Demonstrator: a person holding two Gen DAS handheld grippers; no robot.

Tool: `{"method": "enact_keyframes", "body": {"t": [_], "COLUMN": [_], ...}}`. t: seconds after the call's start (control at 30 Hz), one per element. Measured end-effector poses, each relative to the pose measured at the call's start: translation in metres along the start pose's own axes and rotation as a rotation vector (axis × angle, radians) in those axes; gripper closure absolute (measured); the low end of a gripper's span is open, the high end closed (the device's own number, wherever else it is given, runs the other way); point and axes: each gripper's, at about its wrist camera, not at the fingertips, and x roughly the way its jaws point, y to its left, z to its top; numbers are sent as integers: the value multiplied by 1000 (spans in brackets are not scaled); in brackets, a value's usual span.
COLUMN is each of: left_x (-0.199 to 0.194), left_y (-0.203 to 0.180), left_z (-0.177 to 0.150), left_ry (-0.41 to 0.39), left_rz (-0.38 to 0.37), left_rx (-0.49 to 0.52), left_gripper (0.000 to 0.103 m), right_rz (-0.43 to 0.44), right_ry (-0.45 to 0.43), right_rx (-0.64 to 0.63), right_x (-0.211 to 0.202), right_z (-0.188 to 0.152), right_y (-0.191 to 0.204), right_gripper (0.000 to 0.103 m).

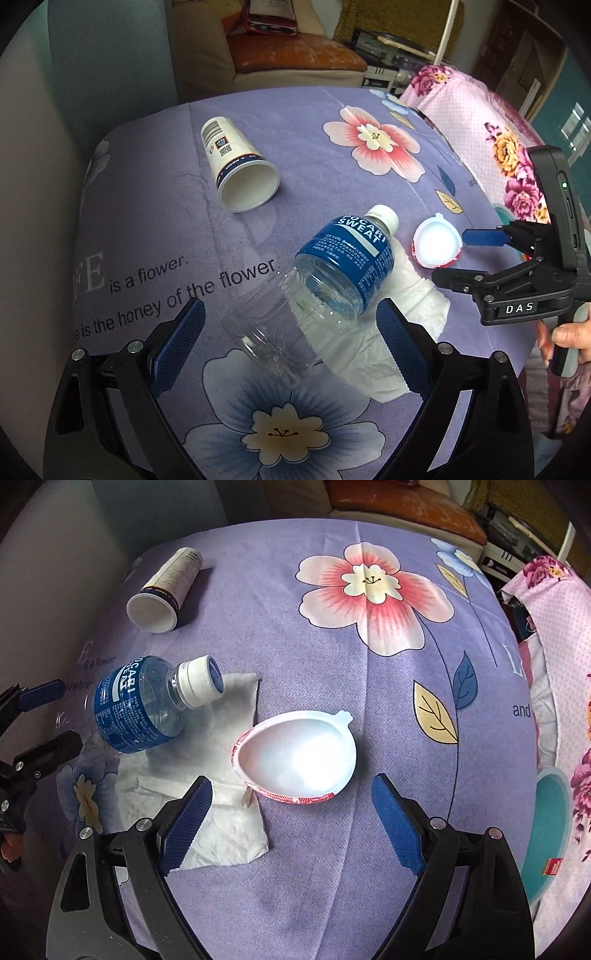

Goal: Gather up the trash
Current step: 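Move both grippers back over the blue bottle and white lid, then grasp the white-and-red lid with the right gripper while the left gripper grasps the blue Pocari Sweat bottle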

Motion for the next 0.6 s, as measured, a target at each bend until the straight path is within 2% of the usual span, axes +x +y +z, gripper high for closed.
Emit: {"method": "enact_keyframes", "body": {"t": [0.13,0.2,0.23,0.47,0.6], "left_x": [6,9,11,27,37], "left_y": [3,1,0,-14,-26], "left_z": [-1,0,1,12,19], "left_ry": [14,18,20,44,63], "left_rz": [-18,-22,-21,-16,19], "left_rx": [5,16,23,91,162], "left_gripper": [9,9,9,9,9], "right_rz": [4,7,14,22,34], "right_ry": [5,4,8,-24,-38], "right_rx": [-16,-28,-33,-14,21], "right_x": [11,15,18,12,4], "right_z": [7,8,8,1,-4], "right_y": [4,5,6,-2,-14], "right_gripper": [19,27,39,39,39]}}
